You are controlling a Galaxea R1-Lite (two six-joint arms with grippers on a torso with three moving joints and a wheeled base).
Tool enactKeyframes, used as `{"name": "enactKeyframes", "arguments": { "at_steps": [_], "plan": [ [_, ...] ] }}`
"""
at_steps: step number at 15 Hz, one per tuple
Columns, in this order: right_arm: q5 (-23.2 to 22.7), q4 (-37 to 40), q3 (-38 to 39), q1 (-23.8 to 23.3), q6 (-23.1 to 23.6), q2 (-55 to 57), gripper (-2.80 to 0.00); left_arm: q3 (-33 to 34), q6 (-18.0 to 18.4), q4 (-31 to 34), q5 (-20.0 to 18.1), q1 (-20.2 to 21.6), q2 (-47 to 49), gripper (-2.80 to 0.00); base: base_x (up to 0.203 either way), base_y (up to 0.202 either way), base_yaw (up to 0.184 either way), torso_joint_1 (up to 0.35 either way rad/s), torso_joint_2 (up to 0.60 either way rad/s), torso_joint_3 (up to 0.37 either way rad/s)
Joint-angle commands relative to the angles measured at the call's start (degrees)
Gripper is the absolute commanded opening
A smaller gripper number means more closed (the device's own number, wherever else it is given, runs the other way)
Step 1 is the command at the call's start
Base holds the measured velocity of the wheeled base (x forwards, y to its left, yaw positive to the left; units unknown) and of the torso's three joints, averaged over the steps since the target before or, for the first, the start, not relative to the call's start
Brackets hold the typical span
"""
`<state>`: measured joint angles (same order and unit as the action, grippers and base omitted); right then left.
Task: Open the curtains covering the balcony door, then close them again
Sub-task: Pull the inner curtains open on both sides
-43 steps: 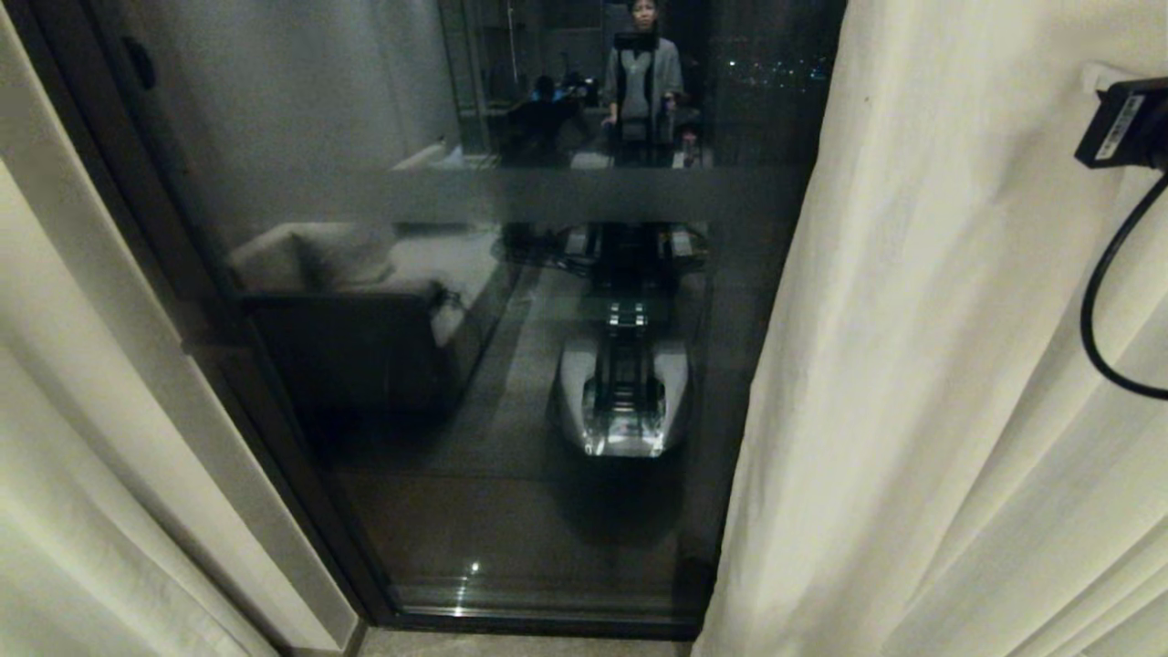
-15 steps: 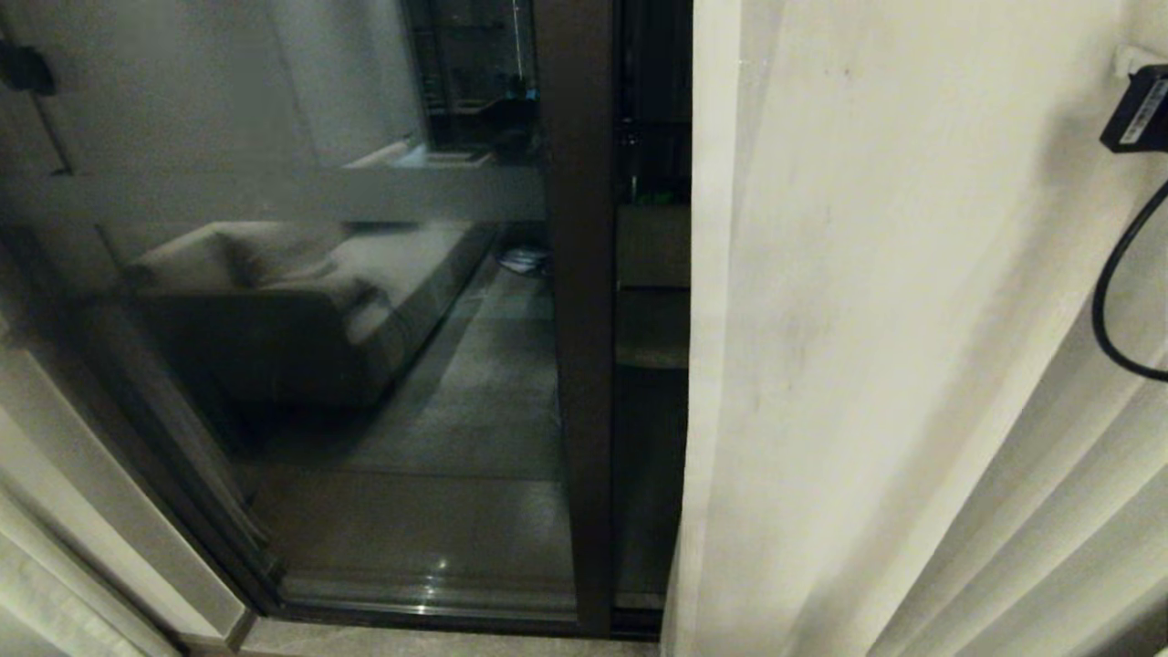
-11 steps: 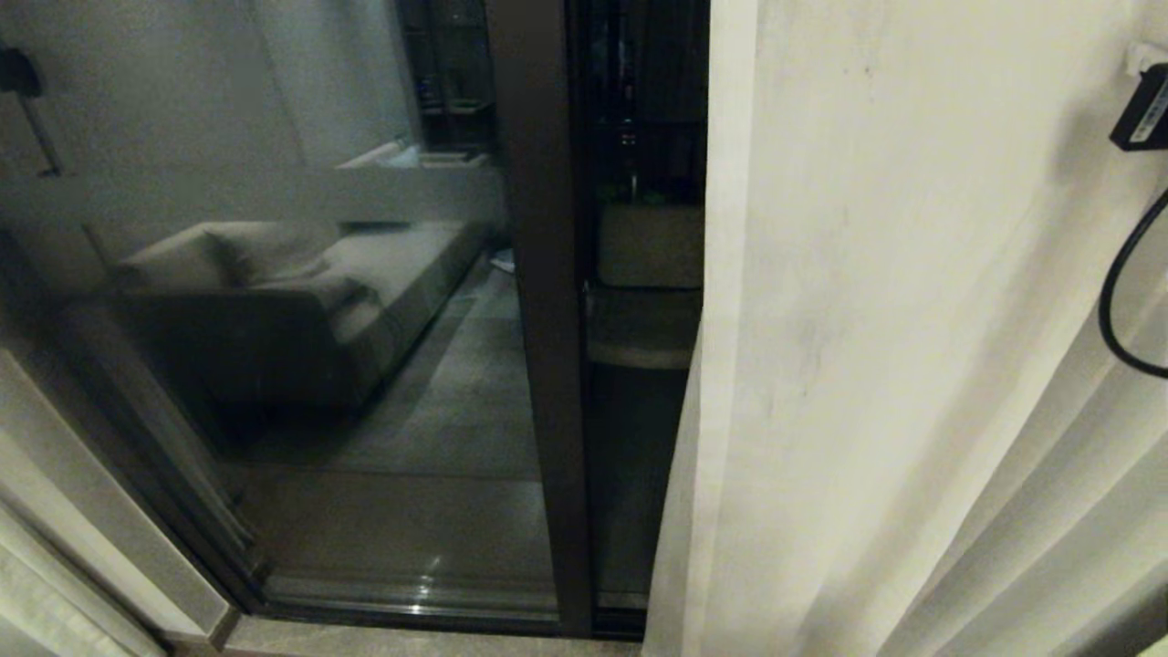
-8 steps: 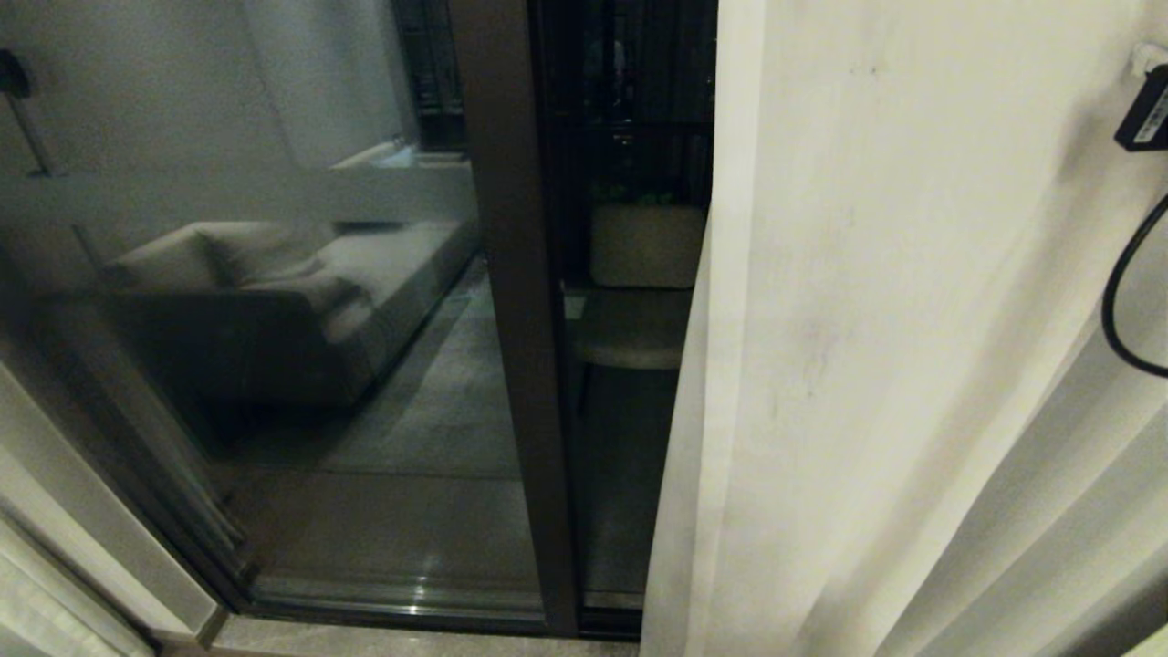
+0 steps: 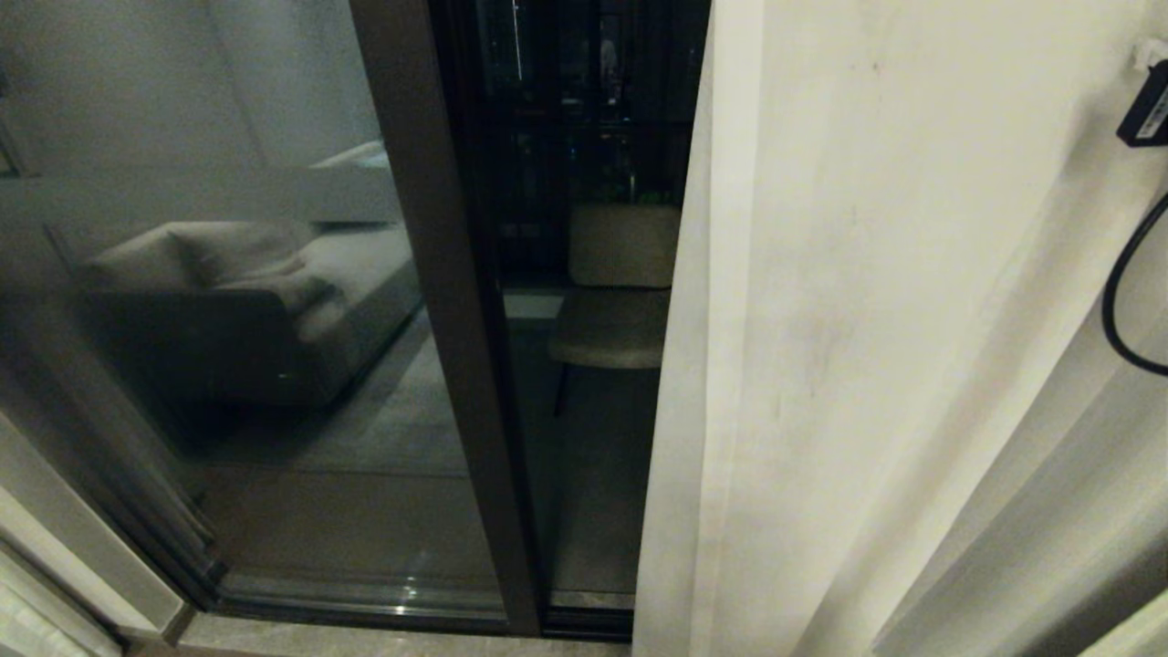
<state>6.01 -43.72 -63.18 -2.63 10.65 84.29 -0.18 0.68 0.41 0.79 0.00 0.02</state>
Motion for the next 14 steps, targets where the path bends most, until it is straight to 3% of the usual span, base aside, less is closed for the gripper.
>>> {"name": "enactKeyframes", "arguments": {
  "at_steps": [1,14],
  "plan": [
    [0.1,-0.2,0.3,0.0,0.1,0.0,-2.80,0.0,-0.1,0.0,0.1,0.0,0.0,-2.80,0.000,-0.187,0.002,0.002,0.00,0.006],
    [-0.1,-1.5,0.3,0.0,0.0,1.8,-2.80,-0.1,-0.1,0.0,0.1,0.0,0.0,-2.80,0.000,-0.192,0.001,0.002,0.00,0.003]
  ]
}}
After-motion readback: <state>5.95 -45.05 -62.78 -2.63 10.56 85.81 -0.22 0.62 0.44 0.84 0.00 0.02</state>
